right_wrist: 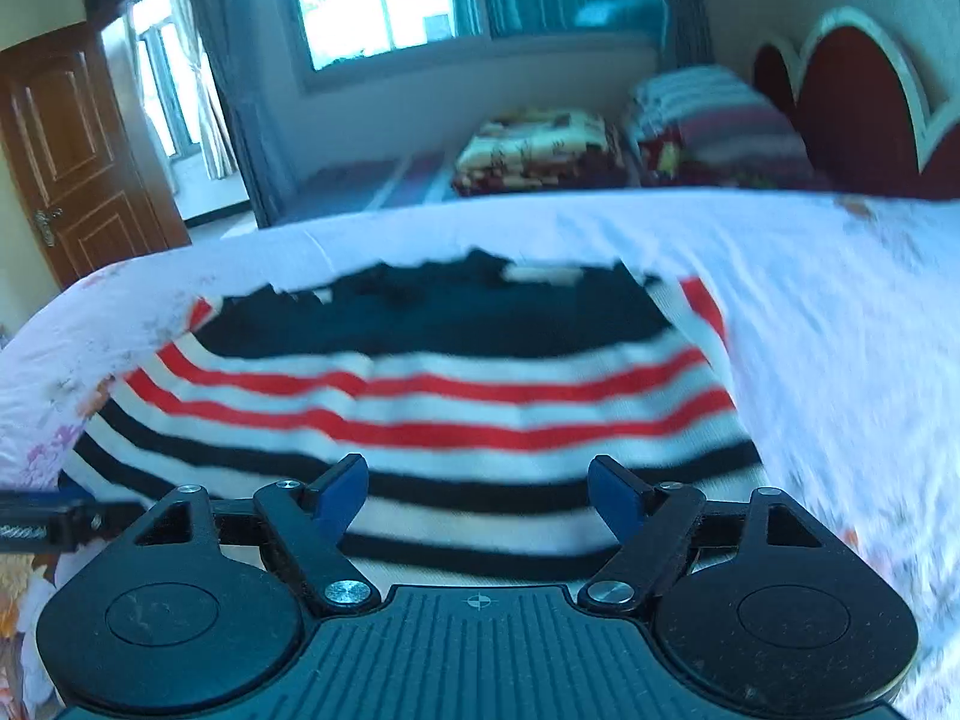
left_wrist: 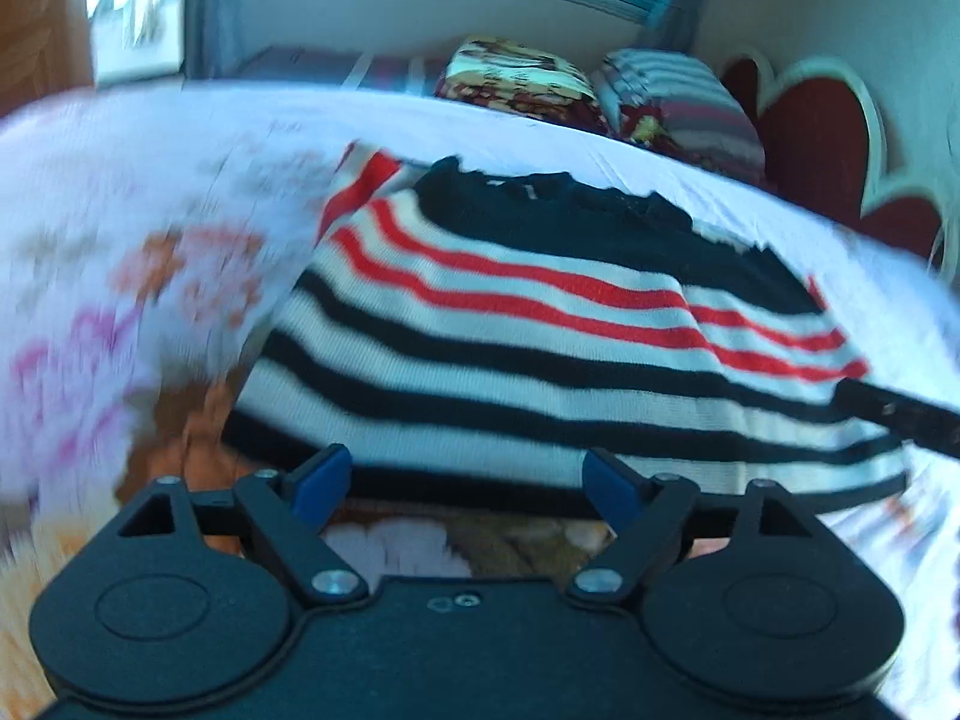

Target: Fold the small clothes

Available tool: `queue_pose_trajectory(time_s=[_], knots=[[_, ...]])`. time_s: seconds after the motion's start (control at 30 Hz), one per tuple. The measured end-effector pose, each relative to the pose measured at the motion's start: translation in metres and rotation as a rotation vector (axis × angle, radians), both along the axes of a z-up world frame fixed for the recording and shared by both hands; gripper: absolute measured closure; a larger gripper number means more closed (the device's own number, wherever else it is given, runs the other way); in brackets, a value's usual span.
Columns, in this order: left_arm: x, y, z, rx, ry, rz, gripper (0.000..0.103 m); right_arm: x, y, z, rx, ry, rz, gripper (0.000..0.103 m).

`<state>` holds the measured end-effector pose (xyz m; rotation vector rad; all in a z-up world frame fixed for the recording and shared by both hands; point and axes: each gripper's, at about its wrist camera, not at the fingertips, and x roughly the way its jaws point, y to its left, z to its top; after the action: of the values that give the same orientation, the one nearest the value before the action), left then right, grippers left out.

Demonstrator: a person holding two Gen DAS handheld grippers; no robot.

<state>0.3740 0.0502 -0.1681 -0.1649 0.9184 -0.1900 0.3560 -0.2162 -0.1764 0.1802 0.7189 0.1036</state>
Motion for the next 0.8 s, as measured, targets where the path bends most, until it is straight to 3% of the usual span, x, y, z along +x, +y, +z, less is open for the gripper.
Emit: queue_pose_trajectory(time_s=[0.2, 0.4, 0.47, 0.5, 0.63, 0.67, 0.7, 0.73, 0.8], knots=[[-0.006, 0.041, -0.016, -0.333, 0.110, 0.203, 0.013, 0.020, 0.020, -0.001, 0.021, -0.008, 0.033, 0.024], [0.010, 0.052, -0.031, -0.461, 0.064, 0.295, 0.011, 0.036, 0.034, -0.011, 0.025, 0.001, 0.064, 0.024], [0.018, 0.053, -0.035, -0.502, 0.041, 0.325, 0.012, 0.041, 0.036, -0.015, 0.011, 0.000, 0.060, 0.030], [0.022, 0.054, -0.038, -0.522, 0.029, 0.339, 0.014, 0.045, 0.035, -0.017, 0.010, 0.004, 0.058, 0.040], [0.037, 0.054, -0.048, -0.596, 0.000, 0.388, 0.035, 0.056, 0.031, -0.023, 0.026, 0.013, 0.044, 0.042], [0.040, 0.054, -0.050, -0.599, -0.002, 0.392, 0.046, 0.057, 0.031, -0.024, 0.025, 0.009, 0.045, 0.043], [0.043, 0.054, -0.052, -0.592, 0.000, 0.396, 0.061, 0.058, 0.033, -0.025, 0.017, 0.004, 0.051, 0.049], [0.044, 0.054, -0.054, -0.591, 0.005, 0.405, 0.069, 0.060, 0.036, -0.028, 0.001, 0.008, 0.062, 0.060], [0.044, 0.057, -0.058, -0.606, 0.008, 0.422, 0.075, 0.062, 0.045, -0.041, -0.056, 0.044, 0.083, 0.063]])
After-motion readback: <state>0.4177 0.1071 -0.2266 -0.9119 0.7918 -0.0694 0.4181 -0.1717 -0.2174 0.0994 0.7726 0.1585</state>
